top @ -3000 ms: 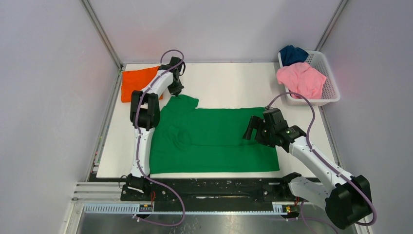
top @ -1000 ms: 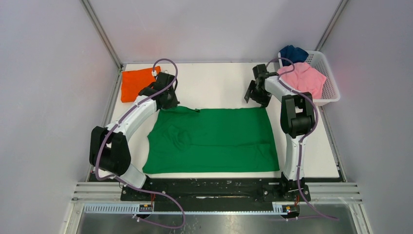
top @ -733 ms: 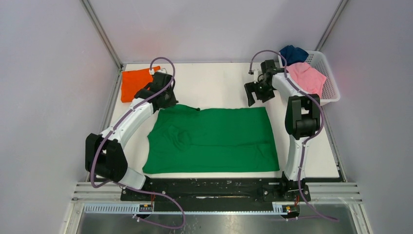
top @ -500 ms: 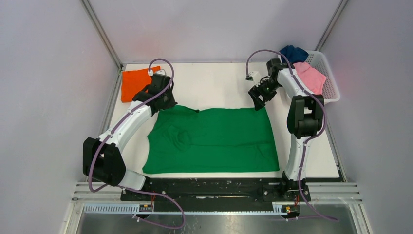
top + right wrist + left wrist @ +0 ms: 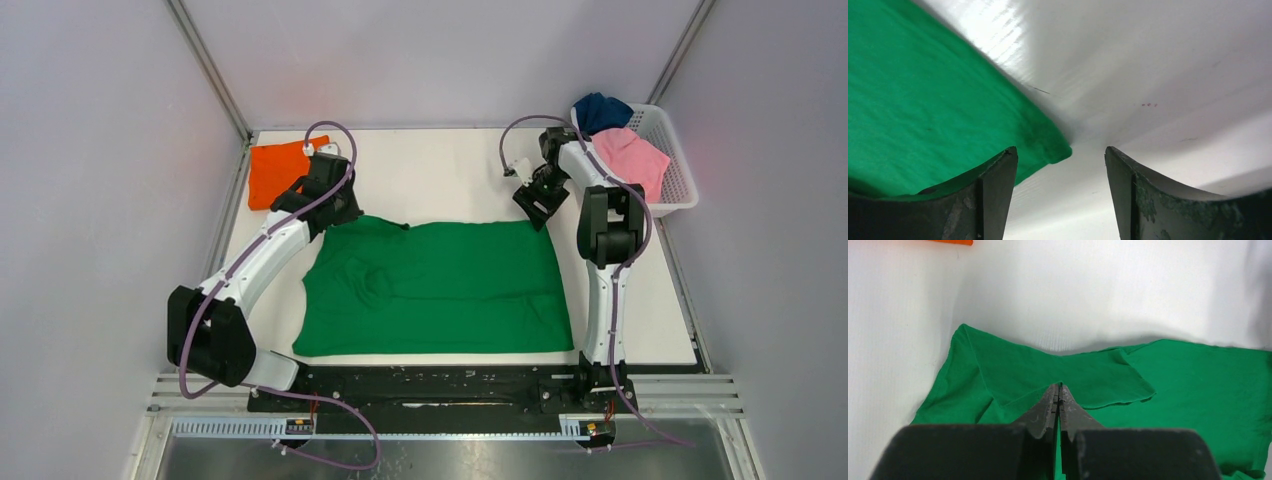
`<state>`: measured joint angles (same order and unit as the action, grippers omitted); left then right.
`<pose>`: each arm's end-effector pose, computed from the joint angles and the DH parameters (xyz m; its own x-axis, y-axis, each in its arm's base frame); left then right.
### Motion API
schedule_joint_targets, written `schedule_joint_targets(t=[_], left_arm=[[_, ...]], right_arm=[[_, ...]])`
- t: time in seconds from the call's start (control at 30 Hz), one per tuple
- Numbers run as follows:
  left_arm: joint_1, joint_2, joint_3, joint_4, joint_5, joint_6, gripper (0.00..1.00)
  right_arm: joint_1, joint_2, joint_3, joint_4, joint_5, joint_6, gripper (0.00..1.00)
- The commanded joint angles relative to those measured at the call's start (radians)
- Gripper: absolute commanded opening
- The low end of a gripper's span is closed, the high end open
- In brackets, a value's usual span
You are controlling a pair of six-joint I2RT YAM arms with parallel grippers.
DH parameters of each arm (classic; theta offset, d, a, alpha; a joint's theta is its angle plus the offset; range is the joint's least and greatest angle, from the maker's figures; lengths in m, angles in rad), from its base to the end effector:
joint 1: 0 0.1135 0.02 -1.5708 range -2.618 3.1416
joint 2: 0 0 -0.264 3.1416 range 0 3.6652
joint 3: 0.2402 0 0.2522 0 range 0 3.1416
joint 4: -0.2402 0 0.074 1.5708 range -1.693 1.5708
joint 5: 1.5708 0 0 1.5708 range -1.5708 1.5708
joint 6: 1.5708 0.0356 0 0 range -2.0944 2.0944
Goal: Fold and stack the t-shirts
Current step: Grab the side of the flattened tshirt furthest away from the robot with both arms
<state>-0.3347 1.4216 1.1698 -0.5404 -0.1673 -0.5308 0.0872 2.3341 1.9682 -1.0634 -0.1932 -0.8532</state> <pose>0.2943 -0.0961 0.2940 -0.6879 -0.2892 -0.6657 -0.1563 0.9547 -0.2533 0.4657 0.0476 0.1648 -0.5638 -0.7915 -0.2359 -0.8170 0.5764 0.0187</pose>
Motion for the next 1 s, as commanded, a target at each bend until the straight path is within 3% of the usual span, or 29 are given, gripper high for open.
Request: schedule_joint_targets(t=[0.0, 0.2, 0.73, 0.8, 0.97], left_arm=[[-0.002, -0.046, -0.013, 0.065, 0.016, 0.005, 0.00], [-0.001, -0.044, -0.015, 0.071, 0.015, 0.005, 0.00], [-0.001, -0.049, -0.033, 0.075, 0.005, 0.005, 0.00], [-0.001, -0.049, -0.035, 0.075, 0.001, 0.005, 0.00], [-0.001, -0.053, -0.032, 0.067, 0.003, 0.009, 0.00]], right_arm=[[0.014, 0.017, -0.001, 0.025, 0.121, 0.028, 0.71], [0.028, 0.029, -0.007, 0.035, 0.143, 0.023, 0.60], [0.072, 0.047, 0.028, -0.022, 0.132, -0.021, 0.47], [0.072, 0.045, 0.026, -0.022, 0.132, -0.021, 0.42], [0.073, 0.006, 0.003, -0.011, 0.122, -0.036, 0.19]])
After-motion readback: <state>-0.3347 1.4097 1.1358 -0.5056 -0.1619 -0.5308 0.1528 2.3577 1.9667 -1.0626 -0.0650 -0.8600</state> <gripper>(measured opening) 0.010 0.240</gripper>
